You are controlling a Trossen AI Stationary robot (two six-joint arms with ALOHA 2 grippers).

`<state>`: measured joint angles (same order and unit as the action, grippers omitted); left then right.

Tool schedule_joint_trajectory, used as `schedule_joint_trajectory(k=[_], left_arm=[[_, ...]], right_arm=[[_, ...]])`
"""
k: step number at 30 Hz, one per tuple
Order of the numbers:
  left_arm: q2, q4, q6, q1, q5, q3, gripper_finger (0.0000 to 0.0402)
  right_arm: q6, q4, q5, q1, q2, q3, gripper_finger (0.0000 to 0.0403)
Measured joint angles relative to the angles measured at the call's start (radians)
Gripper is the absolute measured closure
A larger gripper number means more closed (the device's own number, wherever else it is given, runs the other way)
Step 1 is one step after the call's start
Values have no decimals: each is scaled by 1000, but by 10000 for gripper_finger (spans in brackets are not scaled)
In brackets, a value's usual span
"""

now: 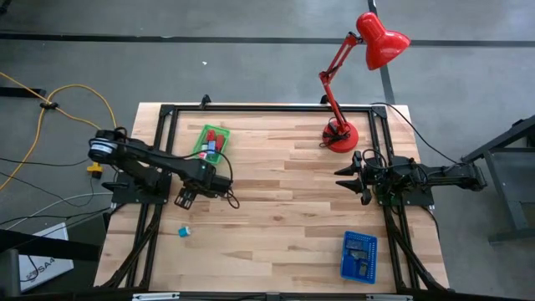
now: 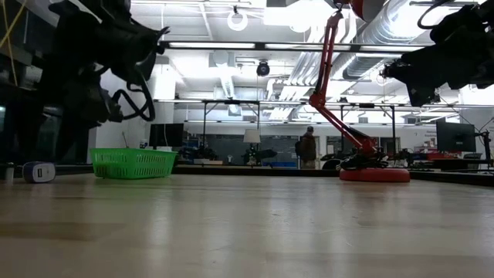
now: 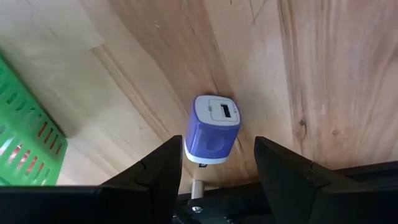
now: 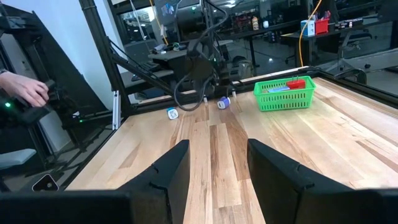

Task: Pick & Place Office items
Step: Put the violet charger adapter into the green bin

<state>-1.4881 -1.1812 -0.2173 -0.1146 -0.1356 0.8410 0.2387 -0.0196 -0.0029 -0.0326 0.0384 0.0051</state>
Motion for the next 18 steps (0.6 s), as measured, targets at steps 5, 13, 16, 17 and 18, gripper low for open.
schedule_joint_trajectory(k=[5, 13, 16, 17, 18], left_arm=[[-27, 1, 0, 0, 0, -1, 211], [-85, 9, 0, -25, -7, -2, 211], [-108, 9, 0, -34, -23, -2, 211], [-115, 12, 0, -34, -26, -2, 211], [-120, 14, 0, -34, -30, -2, 211]], right_arm=[[0, 0, 0, 0, 0, 0, 256], [0, 0, 0, 0, 0, 0, 256], [0, 0, 0, 0, 0, 0, 256], [0, 0, 0, 0, 0, 0, 256], [0, 0, 0, 0, 0, 0, 256]])
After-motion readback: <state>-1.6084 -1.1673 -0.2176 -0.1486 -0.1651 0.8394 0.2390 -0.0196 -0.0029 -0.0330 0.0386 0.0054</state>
